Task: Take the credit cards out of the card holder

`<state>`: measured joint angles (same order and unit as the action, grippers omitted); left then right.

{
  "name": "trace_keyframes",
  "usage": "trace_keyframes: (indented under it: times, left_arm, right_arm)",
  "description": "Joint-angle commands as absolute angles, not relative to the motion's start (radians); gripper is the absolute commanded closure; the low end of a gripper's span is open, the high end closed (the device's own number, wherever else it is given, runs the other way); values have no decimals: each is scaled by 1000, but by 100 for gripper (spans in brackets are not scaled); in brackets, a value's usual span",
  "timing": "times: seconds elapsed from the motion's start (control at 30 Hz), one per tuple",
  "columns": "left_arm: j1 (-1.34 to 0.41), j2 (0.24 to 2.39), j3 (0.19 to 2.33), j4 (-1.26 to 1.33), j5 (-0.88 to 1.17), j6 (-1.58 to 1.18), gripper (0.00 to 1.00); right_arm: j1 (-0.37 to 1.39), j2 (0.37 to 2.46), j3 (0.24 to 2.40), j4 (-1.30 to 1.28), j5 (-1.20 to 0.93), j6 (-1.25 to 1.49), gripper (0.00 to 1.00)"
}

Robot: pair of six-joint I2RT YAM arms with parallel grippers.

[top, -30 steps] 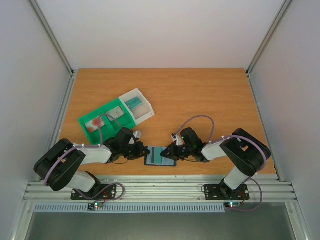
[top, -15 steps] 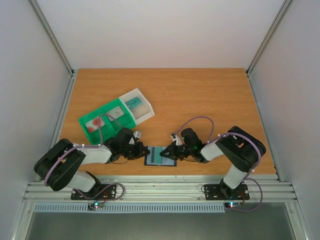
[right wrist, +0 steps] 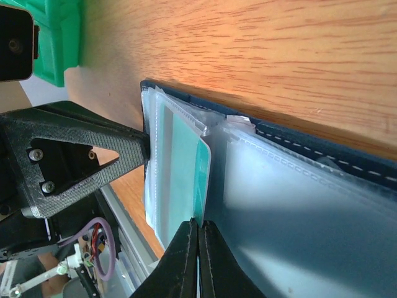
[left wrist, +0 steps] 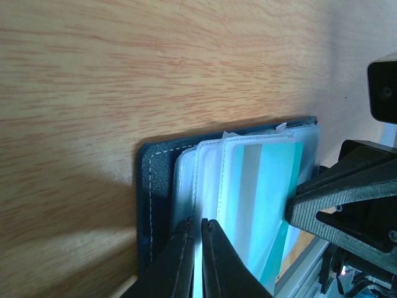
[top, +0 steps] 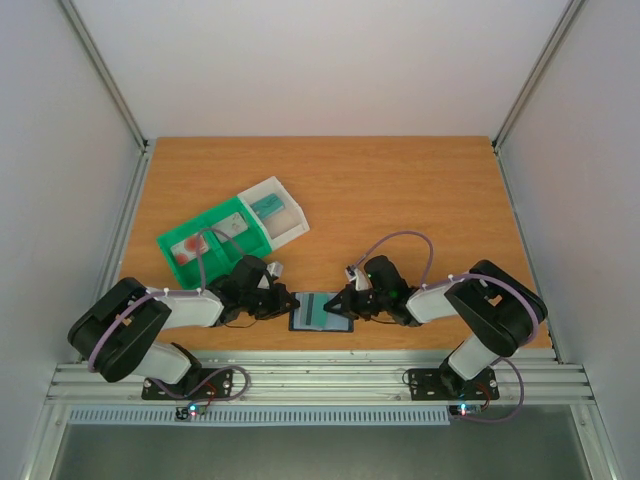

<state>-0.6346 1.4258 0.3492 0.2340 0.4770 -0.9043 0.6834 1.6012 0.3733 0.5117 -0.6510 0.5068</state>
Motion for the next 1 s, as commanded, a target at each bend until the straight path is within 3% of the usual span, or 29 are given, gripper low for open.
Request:
trace_keyframes:
  times: [0.0,0.43,0.63,0.87,0.97]
  left_arm:
    - [-638,1458,341,124,414,-869,93]
    - [-638,1453,360,105,418,-869,92]
    - [-637,1421,406,56,440,-879,88]
    - [-637,1297,528,-145,439,-866,64]
    - [-638,1209,556,-171,460,-896,60]
  right_arm:
    - [673,1572,368,470,-643,481,99]
    - [628,1347,407,91,-552,337,99]
    - [629,1199,469,-118,-489,256,99]
    - [639,1093,513,-222,-410,131,99]
    - [670,1049,526,-218,-352,57,99]
